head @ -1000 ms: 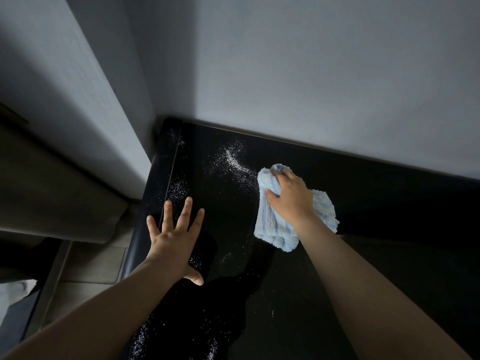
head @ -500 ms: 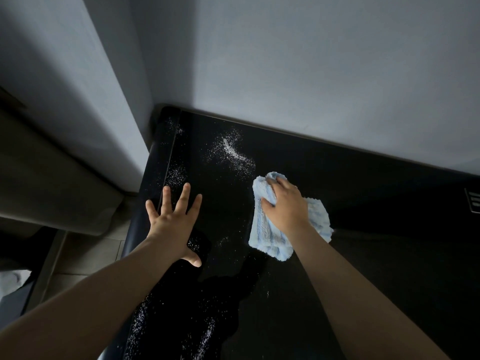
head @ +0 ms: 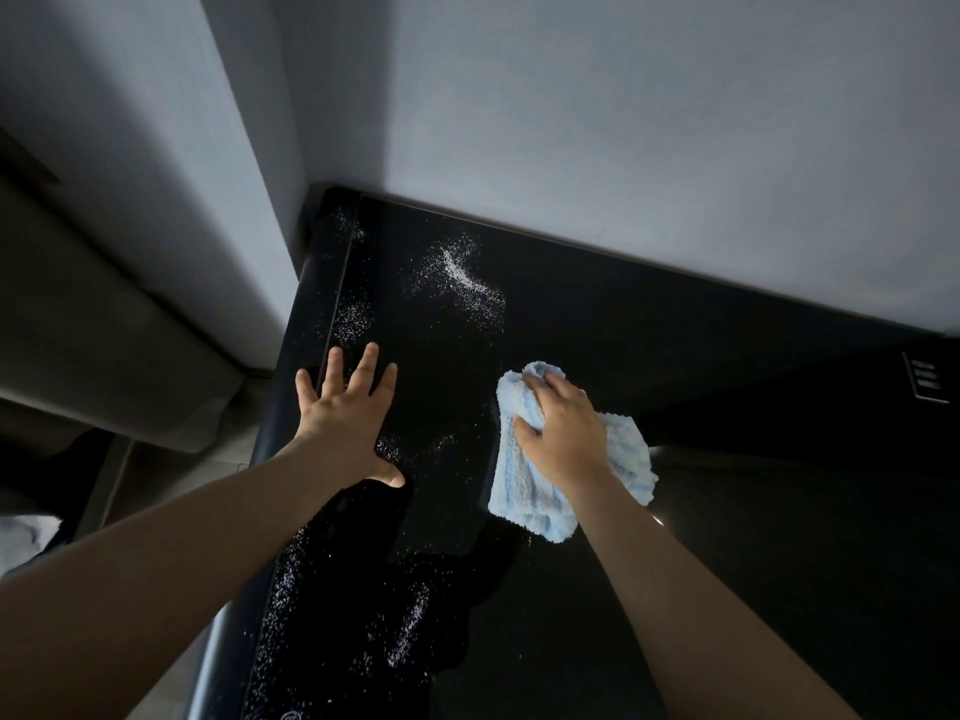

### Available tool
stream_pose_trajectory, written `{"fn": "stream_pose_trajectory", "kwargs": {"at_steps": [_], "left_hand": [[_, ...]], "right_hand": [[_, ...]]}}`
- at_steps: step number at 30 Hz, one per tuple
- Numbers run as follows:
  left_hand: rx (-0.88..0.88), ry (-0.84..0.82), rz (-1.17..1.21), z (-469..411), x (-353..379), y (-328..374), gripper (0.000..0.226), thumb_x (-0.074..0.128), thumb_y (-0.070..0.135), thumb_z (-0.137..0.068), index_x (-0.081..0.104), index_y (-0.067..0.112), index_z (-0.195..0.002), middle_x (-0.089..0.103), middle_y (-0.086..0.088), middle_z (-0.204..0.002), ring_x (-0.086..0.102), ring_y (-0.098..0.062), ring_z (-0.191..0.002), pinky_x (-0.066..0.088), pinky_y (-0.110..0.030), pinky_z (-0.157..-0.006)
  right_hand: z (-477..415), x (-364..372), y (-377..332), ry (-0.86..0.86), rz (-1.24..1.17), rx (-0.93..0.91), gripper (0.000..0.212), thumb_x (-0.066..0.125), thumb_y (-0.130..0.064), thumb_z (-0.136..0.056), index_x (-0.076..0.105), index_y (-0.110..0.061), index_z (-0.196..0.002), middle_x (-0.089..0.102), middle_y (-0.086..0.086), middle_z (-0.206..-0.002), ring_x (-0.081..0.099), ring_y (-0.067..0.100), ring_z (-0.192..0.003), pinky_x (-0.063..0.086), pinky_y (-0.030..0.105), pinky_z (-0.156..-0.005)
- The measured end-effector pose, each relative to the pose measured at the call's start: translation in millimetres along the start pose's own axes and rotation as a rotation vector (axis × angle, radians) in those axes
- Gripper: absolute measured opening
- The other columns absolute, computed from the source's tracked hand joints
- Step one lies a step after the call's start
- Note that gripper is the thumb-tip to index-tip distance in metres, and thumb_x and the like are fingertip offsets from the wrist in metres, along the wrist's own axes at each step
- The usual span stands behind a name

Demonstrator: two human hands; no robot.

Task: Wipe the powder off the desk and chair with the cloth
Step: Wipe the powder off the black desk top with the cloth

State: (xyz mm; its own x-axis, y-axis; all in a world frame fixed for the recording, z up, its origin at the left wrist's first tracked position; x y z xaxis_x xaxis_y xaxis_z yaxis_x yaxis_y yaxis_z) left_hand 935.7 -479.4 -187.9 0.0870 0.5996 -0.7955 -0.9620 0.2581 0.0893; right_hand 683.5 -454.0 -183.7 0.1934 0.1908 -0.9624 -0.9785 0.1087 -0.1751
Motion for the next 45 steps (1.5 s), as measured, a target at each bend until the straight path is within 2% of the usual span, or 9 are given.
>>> {"fn": "stream_pose_trajectory", "kwargs": {"at_steps": [4, 11, 17, 25, 37, 45], "left_hand": [[0.042, 0.062, 0.022, 21, 8, 0, 0.125, 0.063, 0.075, -0.065, -0.007, 0.02, -0.153, -0.02, -0.005, -0.159, -0.017, -0.034, -0.145, -0.003, -0.061, -0.113], [0.121, 0.033, -0.009, 68, 40, -7, 0.122, 0.061, 0.075, -0.068, -0.009, 0.021, -0.152, -0.024, -0.005, -0.158, -0.022, -0.034, -0.144, -0.002, -0.058, -0.115], [0.153, -0.001, -0.059, 94, 65, -5, 0.126, 0.059, 0.077, -0.067, -0.016, 0.02, -0.151, -0.031, -0.008, -0.155, -0.025, -0.038, -0.142, -0.003, -0.059, -0.114], [0.13, -0.071, -0.031, 102, 71, -6, 0.133, 0.074, 0.066, -0.063, -0.014, 0.02, -0.151, -0.033, -0.007, -0.154, -0.023, -0.041, -0.142, 0.004, -0.06, -0.116], [0.115, -0.042, -0.038, 101, 72, -6, 0.136, 0.077, 0.067, -0.057, -0.009, 0.022, -0.152, -0.028, -0.005, -0.156, -0.017, -0.04, -0.144, 0.006, -0.061, -0.114], [0.136, -0.023, -0.047, 98, 74, -8, 0.137, 0.076, 0.069, -0.055, -0.008, 0.021, -0.152, -0.025, -0.006, -0.157, -0.015, -0.041, -0.144, 0.008, -0.062, -0.114]], "right_hand": [[12, 3, -1, -0.007, -0.007, 0.01, 0.058, 0.057, -0.043, -0.089, 0.044, -0.025, -0.142, 0.041, -0.003, -0.149, 0.039, 0.021, -0.134, 0.039, 0.037, -0.105], [44, 9, -4, -0.029, -0.031, 0.041, 0.058, 0.058, -0.042, -0.088, 0.045, -0.025, -0.142, 0.04, -0.003, -0.149, 0.039, 0.021, -0.134, 0.039, 0.039, -0.107], [78, 16, -9, -0.034, -0.028, 0.044, 0.058, 0.06, -0.04, -0.087, 0.047, -0.023, -0.141, 0.041, -0.002, -0.148, 0.04, 0.022, -0.134, 0.039, 0.039, -0.108], [125, 26, -14, -0.036, -0.037, 0.054, 0.058, 0.059, -0.04, -0.088, 0.047, -0.021, -0.141, 0.042, 0.001, -0.148, 0.039, 0.022, -0.136, 0.033, 0.037, -0.113], [180, 40, -21, -0.109, -0.059, 0.155, 0.061, 0.053, -0.045, -0.09, 0.037, -0.029, -0.146, 0.03, -0.006, -0.155, 0.027, 0.019, -0.143, 0.024, 0.038, -0.117], [211, 47, -27, -0.117, -0.058, 0.182, 0.061, 0.055, -0.044, -0.09, 0.036, -0.029, -0.147, 0.029, -0.004, -0.155, 0.027, 0.022, -0.143, 0.027, 0.04, -0.116]]}}
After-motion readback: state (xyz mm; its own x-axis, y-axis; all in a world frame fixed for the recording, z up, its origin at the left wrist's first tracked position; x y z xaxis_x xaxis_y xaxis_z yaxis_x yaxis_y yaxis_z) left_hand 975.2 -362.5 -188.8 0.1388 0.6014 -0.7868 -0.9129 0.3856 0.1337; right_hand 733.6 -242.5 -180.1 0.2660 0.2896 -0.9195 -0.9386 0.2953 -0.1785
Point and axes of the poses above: each hand's wrist, its own z-axis away from the middle knuckle, its own x-axis out of the palm, y = z × x, the point moved 3 cm from there along -z, towards the middle knuckle
